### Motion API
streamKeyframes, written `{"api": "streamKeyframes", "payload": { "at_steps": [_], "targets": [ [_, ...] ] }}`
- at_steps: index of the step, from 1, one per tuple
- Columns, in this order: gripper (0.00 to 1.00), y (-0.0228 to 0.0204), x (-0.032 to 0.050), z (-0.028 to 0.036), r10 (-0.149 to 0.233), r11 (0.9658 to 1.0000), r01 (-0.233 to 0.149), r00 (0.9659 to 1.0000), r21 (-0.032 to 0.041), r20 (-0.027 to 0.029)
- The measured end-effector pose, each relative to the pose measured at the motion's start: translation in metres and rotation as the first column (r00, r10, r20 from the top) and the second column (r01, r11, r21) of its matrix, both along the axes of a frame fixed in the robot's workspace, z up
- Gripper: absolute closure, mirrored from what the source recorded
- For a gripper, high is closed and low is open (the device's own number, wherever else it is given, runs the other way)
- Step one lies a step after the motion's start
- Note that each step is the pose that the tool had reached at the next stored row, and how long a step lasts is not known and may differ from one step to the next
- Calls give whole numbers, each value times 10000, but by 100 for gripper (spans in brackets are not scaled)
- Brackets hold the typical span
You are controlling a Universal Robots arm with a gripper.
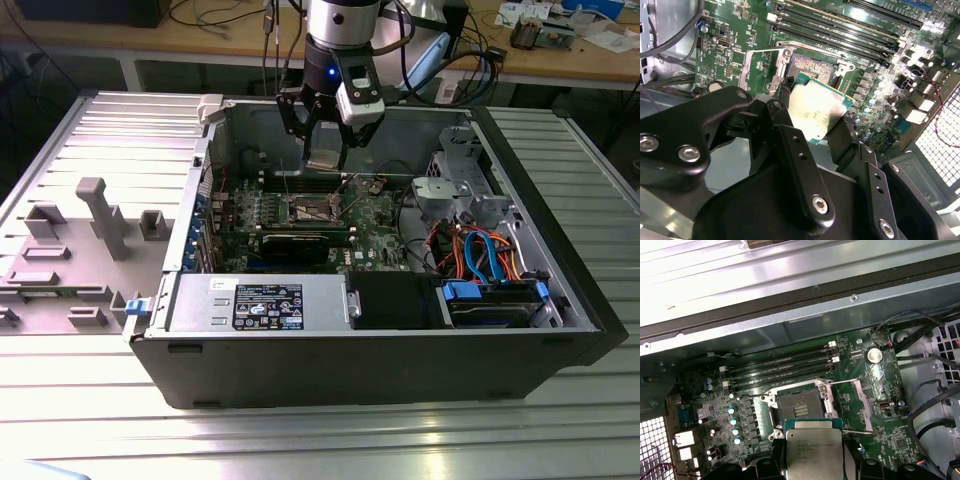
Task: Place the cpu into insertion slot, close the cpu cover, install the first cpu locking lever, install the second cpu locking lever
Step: 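Place the cpu into insertion slot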
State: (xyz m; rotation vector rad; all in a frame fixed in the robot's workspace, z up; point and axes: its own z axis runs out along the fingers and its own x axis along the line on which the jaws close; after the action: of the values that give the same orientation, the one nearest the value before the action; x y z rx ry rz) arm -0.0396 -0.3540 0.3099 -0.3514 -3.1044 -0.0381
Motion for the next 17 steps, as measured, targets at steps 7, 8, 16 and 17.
{"api": "streamKeyframes", "payload": {
  "at_steps": [7, 8, 16, 17],
  "targets": [
    [45, 0, 0, -1, -240, 9997, 240, 9997, 0, 0],
    [45, 0, 0, -1, -266, 9996, 266, 9996, -1, 0],
    [45, 0, 0, -2, -457, 9990, 457, 9990, 0, 0],
    [45, 0, 0, -2, -480, 9988, 480, 9988, -1, 0]
  ]
}}
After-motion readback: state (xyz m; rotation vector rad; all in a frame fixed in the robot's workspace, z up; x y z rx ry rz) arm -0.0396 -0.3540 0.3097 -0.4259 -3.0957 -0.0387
